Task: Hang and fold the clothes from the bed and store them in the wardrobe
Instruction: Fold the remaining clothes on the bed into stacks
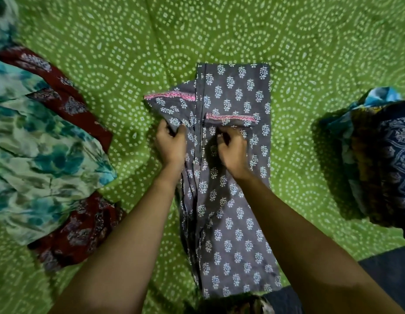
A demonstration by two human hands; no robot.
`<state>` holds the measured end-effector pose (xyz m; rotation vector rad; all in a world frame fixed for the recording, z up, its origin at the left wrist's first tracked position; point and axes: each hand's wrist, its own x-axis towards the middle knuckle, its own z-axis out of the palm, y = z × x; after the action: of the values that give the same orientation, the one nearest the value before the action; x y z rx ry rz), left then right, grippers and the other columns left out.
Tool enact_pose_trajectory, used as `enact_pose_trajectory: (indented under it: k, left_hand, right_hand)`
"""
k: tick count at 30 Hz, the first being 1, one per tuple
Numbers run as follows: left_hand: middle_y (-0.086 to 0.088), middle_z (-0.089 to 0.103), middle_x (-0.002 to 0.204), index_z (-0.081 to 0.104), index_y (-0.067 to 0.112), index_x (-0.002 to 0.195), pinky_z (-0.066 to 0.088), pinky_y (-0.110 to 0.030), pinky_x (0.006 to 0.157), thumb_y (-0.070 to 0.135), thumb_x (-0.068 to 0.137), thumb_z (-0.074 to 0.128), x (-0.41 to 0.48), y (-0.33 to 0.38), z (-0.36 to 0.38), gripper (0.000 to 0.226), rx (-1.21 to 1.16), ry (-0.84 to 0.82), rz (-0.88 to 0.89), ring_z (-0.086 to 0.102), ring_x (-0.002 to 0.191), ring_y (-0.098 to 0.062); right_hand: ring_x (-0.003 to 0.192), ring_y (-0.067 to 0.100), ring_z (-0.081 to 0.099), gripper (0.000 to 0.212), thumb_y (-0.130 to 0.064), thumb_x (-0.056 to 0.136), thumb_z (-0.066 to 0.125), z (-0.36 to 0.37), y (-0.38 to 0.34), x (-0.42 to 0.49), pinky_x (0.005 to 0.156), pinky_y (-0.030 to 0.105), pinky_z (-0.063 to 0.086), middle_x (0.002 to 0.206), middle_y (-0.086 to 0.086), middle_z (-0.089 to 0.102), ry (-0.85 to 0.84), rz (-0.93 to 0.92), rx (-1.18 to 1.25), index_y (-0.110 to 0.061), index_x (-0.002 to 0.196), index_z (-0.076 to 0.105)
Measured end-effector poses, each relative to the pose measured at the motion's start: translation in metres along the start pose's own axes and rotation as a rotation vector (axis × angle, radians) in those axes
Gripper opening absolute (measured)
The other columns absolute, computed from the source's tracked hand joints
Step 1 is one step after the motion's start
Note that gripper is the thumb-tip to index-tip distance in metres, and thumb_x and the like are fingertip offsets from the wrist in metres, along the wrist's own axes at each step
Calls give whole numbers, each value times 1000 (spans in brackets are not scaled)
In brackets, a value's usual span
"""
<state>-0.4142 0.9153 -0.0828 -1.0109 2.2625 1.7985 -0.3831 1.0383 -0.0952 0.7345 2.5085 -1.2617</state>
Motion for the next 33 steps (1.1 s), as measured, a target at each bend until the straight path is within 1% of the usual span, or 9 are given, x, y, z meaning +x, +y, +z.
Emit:
enact_pose_trajectory:
  k: [3, 6, 10, 15, 19, 22, 27, 30, 33]
  left_hand:
    - [-14, 69, 95, 60, 2, 106, 48, -24, 75, 7, 83, 61, -18, 3, 22, 24, 108, -88, 175, 65, 80, -22]
    - [-15, 68, 103, 65, 5, 109, 48, -32, 83, 22, 87, 62, -43, 4, 50, 28, 316, -348, 343, 63, 95, -29]
    - [-7, 43, 144, 58, 15, 126, 20, -38, 114, 30, 95, 50, -54, -19, 63, 36, 751, -694, 572, 29, 137, -25]
    - [-5, 11, 157, 34, 17, 144, 0, -36, 117, 18, 87, 52, -63, -48, 45, 59, 1003, -790, 675, 7, 145, -24]
    - [-6, -2, 158, 17, 15, 149, -11, -32, 114, 20, 90, 48, -84, -66, 29, 66, 1105, -770, 678, -4, 146, -22]
    - [-6, -3, 158, 12, 15, 149, -14, -32, 113, 21, 94, 44, -105, -86, 13, 65, 1121, -736, 670, -5, 146, -22]
    - [-5, -3, 158, 11, 18, 149, -8, -34, 116, 25, 98, 38, -145, -115, -14, 58, 1110, -739, 619, -6, 145, -21]
    - [-3, -2, 158, 10, 18, 149, -5, -36, 117, 27, 99, 34, -166, -129, -27, 56, 1147, -718, 587, -5, 146, -20]
    - [-4, 11, 157, 24, 14, 147, -3, -34, 116, 31, 96, 27, -186, -143, -37, 54, 1131, -663, 551, 6, 146, -20]
  right_hand:
    - [93, 23, 60, 23, -7, 93, 50, -7, 6, 2, 84, 28, 45, 99, 11, 67, 174, 112, 277, -1, 110, 64]
    - [88, 27, 59, 22, -6, 95, 47, -22, 21, 0, 80, 30, 43, 98, 23, 66, 393, 187, 298, 8, 104, 62]
    - [86, 21, 56, 20, -3, 93, 47, -38, 40, -11, 75, 21, 37, 98, 24, 66, 483, 139, 260, 8, 102, 62]
    - [104, 30, 62, 30, -2, 88, 49, -37, 59, -14, 91, 37, 48, 111, 15, 68, 142, 142, 130, -5, 111, 67]
    - [130, 29, 43, 40, 1, 88, 49, -40, 71, -31, 109, 25, 27, 139, 17, 48, -85, -61, -92, -1, 127, 57]
    - [141, 30, 26, 45, 2, 89, 49, -41, 86, -55, 110, 14, 10, 149, 20, 31, -204, -178, -222, 2, 133, 48]
    - [143, 35, 19, 54, -14, 88, 45, -45, 130, -97, 116, 46, 19, 153, 19, 22, -283, -202, -381, -1, 140, 39]
    - [143, 35, 17, 51, -12, 91, 46, -53, 148, -121, 114, 47, 21, 155, 19, 17, -277, -213, -453, -5, 142, 38]
    - [143, 33, 19, 56, -11, 88, 53, -62, 166, -144, 115, 43, 22, 156, 17, 13, -322, -195, -482, -12, 142, 39]
